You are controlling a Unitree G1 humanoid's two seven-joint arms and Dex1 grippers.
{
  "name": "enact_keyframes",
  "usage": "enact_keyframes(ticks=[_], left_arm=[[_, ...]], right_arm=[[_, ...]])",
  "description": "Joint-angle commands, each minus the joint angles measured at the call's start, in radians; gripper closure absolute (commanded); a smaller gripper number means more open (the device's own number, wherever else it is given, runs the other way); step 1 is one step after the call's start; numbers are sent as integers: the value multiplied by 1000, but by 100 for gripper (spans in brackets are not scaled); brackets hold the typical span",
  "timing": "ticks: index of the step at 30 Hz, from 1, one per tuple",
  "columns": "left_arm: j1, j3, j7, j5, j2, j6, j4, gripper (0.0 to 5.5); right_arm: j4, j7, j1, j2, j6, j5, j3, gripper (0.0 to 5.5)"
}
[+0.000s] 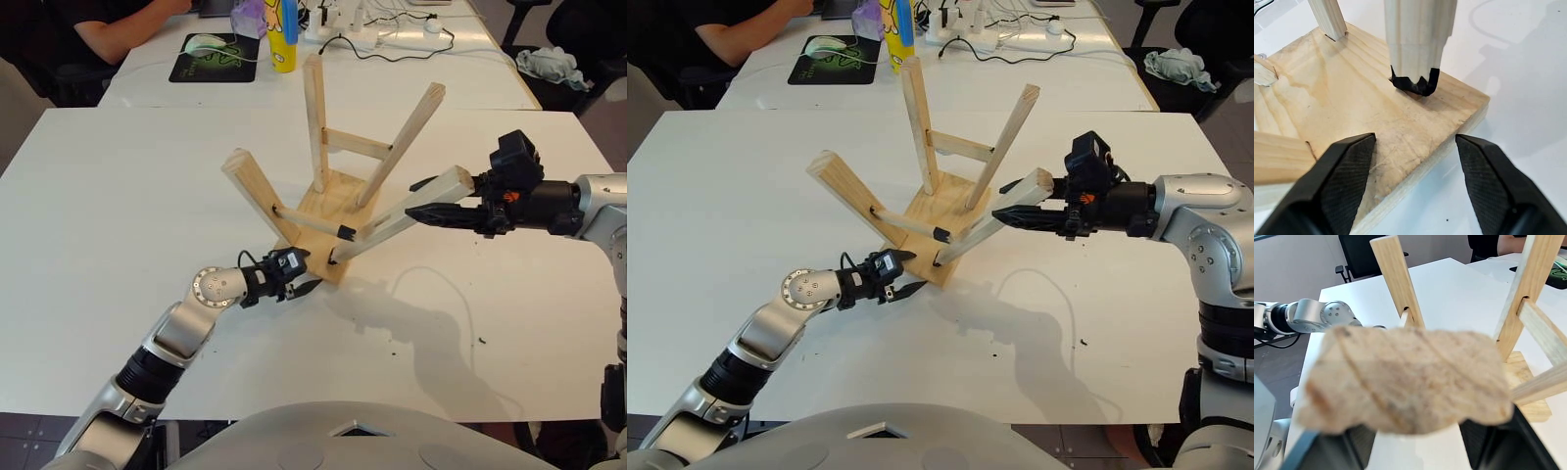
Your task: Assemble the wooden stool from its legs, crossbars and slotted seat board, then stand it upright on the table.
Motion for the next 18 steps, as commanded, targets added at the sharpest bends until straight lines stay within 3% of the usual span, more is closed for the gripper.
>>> enact_keyframes(ticks=[1,10,18], left_arm=[[62,-21,23,30,-1,90,46,247],[82,-41,87,38,-72,157,-5,247],[71,-49,101,44,-99,192,-19,247]], right_arm=[[-25,-14,-63,-60,42,-10,17,345],[-31,-96,-110,-7,90,-15,82,345],[-23,-78,-113,-51,30,-102,148,345]])
